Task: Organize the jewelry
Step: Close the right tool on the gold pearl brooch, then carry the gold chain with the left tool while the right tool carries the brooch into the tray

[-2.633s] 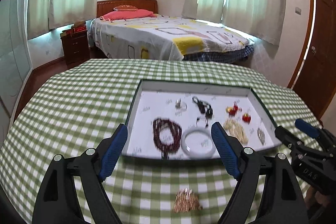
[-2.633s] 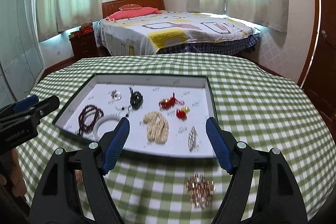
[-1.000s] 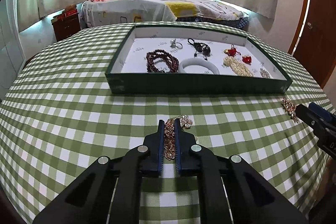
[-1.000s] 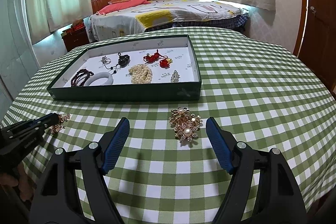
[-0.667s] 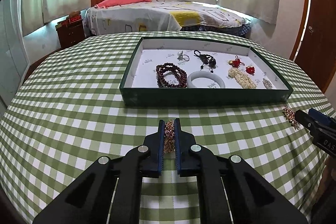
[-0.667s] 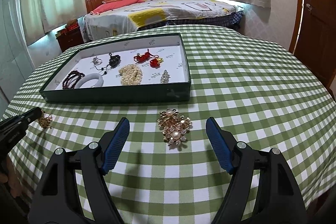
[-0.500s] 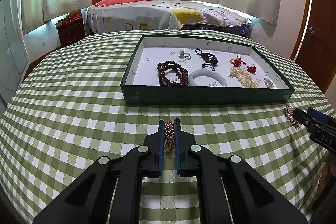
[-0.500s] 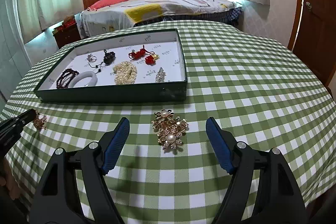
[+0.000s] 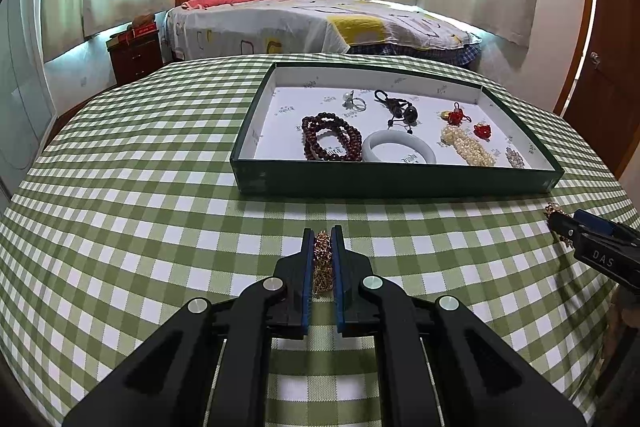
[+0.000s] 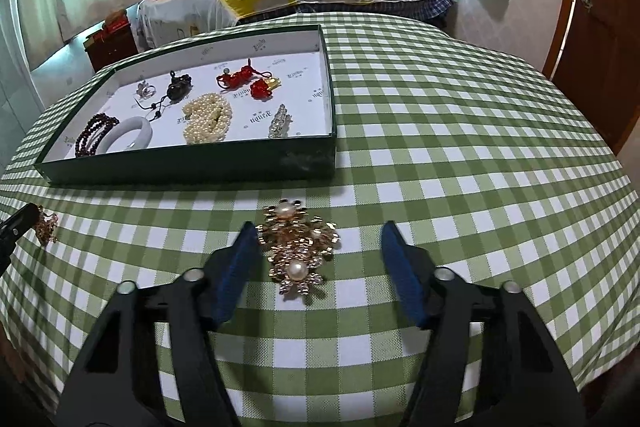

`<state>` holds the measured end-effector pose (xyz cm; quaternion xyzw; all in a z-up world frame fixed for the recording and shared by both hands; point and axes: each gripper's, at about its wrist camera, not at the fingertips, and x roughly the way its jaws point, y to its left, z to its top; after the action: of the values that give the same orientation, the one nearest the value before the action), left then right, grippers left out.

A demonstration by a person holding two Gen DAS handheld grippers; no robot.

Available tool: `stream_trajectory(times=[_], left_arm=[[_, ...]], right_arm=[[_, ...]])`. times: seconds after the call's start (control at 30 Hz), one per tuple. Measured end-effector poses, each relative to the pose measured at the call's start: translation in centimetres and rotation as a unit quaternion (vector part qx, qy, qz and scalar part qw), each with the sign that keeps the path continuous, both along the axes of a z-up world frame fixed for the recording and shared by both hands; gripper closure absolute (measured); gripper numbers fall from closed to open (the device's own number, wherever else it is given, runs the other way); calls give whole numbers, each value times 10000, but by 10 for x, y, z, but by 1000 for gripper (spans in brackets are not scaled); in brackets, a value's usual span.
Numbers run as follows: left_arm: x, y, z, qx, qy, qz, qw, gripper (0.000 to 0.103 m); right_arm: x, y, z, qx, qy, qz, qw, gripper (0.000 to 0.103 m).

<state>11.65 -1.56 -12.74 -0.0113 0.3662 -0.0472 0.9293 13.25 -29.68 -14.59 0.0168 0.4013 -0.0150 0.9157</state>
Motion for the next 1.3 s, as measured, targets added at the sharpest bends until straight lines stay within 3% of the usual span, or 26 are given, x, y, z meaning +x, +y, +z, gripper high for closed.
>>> stream_trajectory(times=[0.03, 0.07, 1.3], left_arm=[[0, 0, 0, 1, -3, 1, 10000, 94], [0, 0, 0, 3, -2, 1, 10000, 94], [-13, -1, 27, -21, -324, -36, 9995, 94]], right_arm=[[-1, 1, 0, -5, -15, 20, 10000, 60], [-1, 1, 0, -18, -19, 24, 10000, 63], [-24, 18, 35, 168, -570, 362, 9976, 63]])
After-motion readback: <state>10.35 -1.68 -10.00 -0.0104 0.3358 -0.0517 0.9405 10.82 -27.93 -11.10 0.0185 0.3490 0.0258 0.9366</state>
